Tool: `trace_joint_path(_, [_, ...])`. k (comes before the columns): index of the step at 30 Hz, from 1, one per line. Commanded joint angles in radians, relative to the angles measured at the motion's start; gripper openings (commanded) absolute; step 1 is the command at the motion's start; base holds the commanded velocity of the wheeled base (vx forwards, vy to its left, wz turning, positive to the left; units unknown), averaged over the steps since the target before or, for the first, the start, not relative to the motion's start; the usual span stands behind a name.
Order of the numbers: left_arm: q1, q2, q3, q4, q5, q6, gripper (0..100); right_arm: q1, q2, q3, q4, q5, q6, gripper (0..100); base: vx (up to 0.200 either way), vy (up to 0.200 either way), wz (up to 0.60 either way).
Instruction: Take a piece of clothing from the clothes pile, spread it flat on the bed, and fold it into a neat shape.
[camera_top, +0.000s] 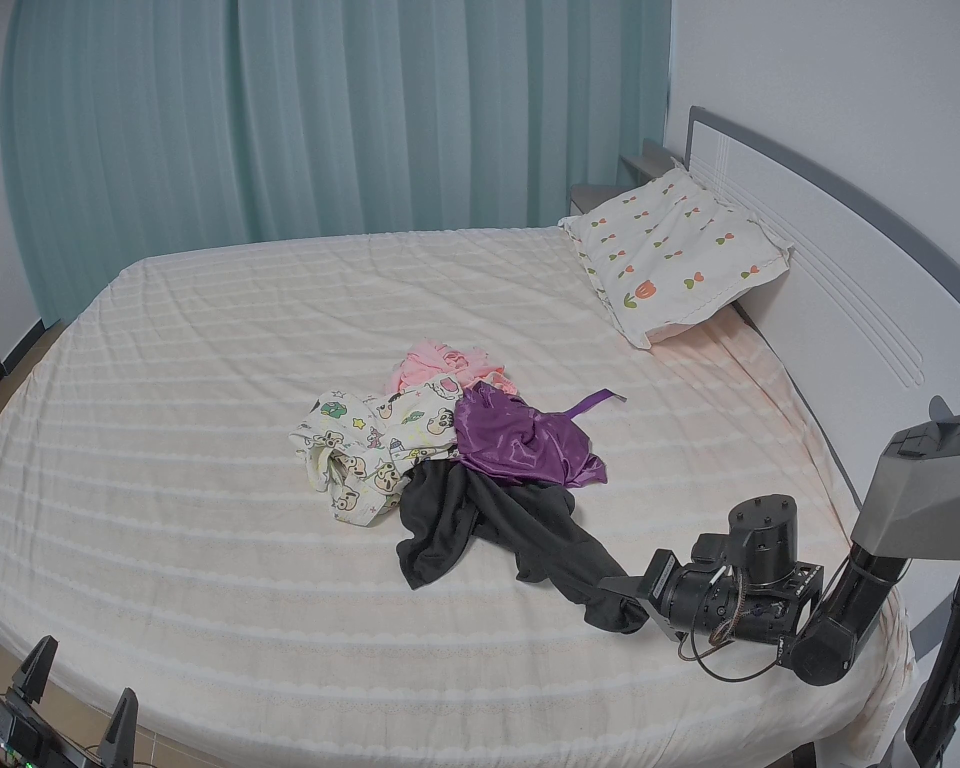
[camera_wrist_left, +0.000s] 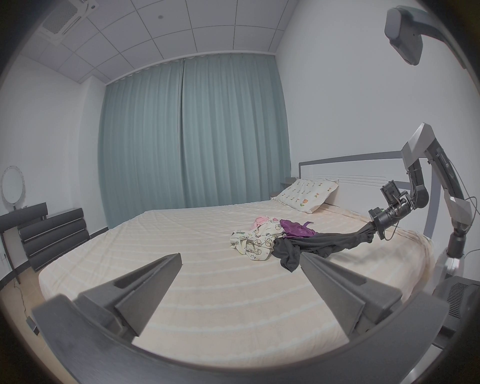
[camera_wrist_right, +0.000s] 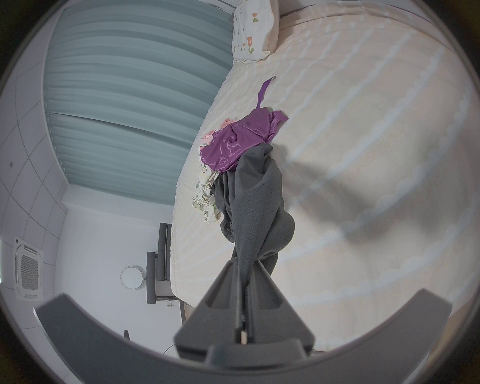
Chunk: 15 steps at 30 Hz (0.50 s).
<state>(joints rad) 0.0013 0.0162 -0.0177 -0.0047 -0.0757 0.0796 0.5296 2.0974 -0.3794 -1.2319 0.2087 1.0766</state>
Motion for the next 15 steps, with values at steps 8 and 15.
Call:
trace_joint_path(8, [0.013, 0.364, -0.2, -0.032, -0.064, -0.024, 100, 0.004, -0.014, 0.036, -0.041, 0.001, 0.0, 0, 0.0, 0.0, 0.0])
trace_joint_path(15, [-0.132, 0.627, -0.123, -0.147, -0.078, -0.024, 100, 0.003, 0.015, 0.051, -0.083, -0.002, 0.0, 0, 0.0, 0.0, 0.0])
